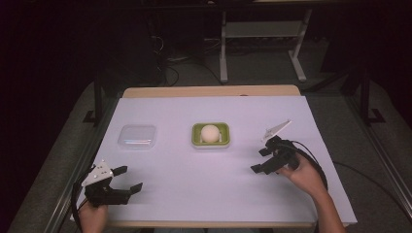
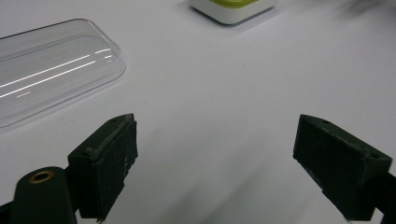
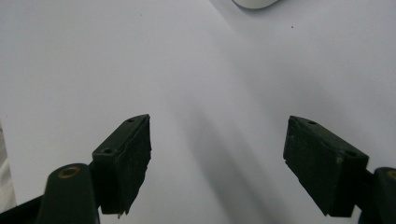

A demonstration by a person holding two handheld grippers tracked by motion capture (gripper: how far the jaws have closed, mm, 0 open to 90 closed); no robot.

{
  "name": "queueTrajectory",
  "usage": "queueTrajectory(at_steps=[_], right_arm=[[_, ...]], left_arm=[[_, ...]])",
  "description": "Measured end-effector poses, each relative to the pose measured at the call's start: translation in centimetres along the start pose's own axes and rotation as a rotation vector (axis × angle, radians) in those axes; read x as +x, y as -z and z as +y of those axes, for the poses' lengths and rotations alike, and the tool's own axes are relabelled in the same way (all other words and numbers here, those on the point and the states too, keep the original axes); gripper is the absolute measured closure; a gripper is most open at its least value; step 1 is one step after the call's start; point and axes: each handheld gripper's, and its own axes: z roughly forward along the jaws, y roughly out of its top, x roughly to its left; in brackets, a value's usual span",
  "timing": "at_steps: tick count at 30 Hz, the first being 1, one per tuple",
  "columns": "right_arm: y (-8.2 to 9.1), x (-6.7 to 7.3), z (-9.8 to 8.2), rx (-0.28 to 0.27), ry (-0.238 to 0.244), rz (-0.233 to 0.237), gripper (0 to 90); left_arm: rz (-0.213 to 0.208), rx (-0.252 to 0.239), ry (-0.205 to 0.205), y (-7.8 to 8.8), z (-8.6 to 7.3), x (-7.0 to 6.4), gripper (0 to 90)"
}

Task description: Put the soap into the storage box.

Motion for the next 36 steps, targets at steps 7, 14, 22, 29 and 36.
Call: queueTrajectory(at_steps=[7, 14, 22, 29, 36], right_arm=[[0.5, 0.4, -1.1, -0.007, -0.013, -0.009, 22.7], [0.7, 1.0, -2.5, -0.009, -0.019, -0.018, 22.9], [1.3, 1.4, -4.2, -0.013, -0.044, -0.021, 22.9], [1.6, 2.0, -5.9, -0.018, -0.066, -0.023, 23.0], [2.0, 3.0, -7.2, -0.051, -0.075, -0.024, 23.3]], left_arm=[[0.0, 0.0, -0.005, 0.0, 0.1, -0.1, 13.0], [-0.003, 0.001, -0.003, -0.1, 0.1, -0.2, 13.0], [-0.007, 0.003, -0.02, 0.0, 0.1, -0.2, 13.0], [-0.008, 0.0, -0.021, -0.1, 0.0, -0.3, 13.0], [-0.006, 0.007, -0.015, -0.2, 0.0, -0.2, 13.0]])
